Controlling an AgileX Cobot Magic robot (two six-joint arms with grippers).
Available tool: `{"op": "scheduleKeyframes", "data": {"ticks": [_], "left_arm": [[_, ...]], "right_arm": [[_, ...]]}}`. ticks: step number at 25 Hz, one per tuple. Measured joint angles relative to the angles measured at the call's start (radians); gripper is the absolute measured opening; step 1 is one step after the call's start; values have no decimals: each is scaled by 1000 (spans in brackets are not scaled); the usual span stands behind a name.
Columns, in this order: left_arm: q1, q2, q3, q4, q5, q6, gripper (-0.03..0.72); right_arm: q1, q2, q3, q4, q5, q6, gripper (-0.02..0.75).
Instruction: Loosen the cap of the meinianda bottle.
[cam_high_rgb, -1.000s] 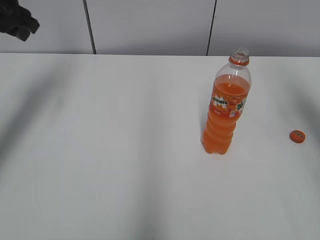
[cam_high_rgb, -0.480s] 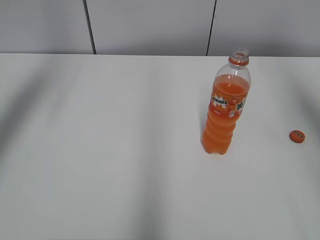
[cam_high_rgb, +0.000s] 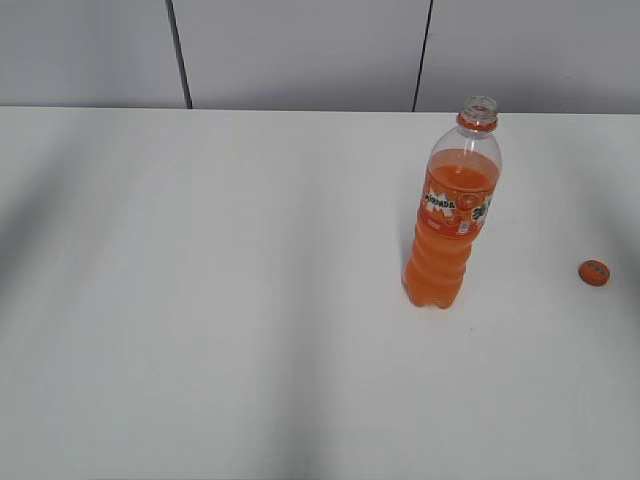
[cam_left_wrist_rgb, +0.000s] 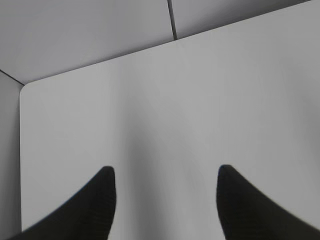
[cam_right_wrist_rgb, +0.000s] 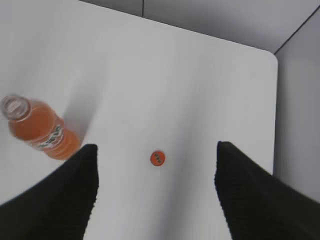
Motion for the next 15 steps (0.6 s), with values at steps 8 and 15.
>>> {"op": "scheduleKeyframes", "data": {"ticks": [8, 15], "left_arm": [[0, -248, 374, -18, 0, 0, 401], [0, -556, 728, -72, -108, 0, 401]], "right_arm": [[53, -260, 286, -11, -7, 0, 545], [53, -471, 515, -37, -7, 67, 545]]}}
